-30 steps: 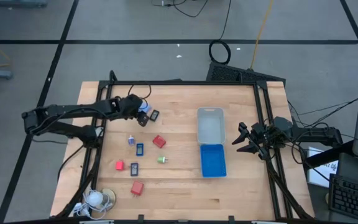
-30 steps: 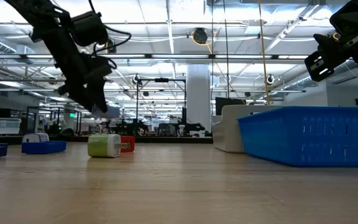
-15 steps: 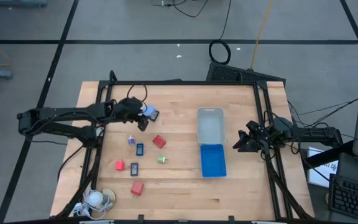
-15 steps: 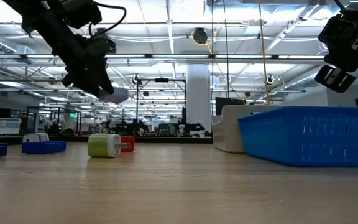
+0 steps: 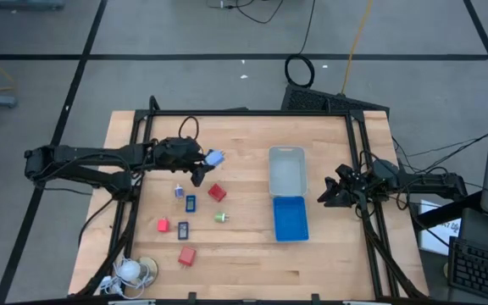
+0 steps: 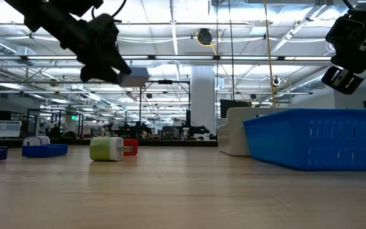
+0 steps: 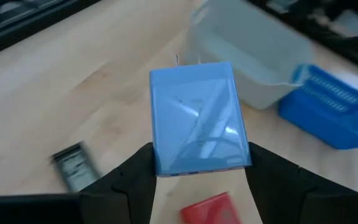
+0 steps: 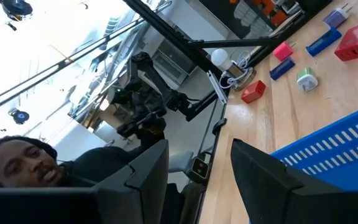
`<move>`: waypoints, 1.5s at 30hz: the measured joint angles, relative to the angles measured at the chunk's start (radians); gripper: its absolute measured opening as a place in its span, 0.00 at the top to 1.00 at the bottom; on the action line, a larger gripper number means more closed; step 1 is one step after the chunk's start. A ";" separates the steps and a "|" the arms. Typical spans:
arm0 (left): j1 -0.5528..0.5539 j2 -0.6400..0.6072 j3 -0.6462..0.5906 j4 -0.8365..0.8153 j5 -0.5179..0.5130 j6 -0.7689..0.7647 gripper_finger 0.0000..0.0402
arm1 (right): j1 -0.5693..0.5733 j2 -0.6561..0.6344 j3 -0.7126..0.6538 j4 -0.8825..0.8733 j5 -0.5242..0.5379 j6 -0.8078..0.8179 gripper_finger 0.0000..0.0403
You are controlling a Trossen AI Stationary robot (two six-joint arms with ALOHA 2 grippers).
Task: Pick & Place Office items
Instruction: Put the light blue charger adapter into the gray bin
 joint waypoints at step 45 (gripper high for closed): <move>-0.194 0.149 0.000 0.375 -0.103 0.356 0.47 | 0.000 0.586 0.037 0.593 0.653 -0.697 0.37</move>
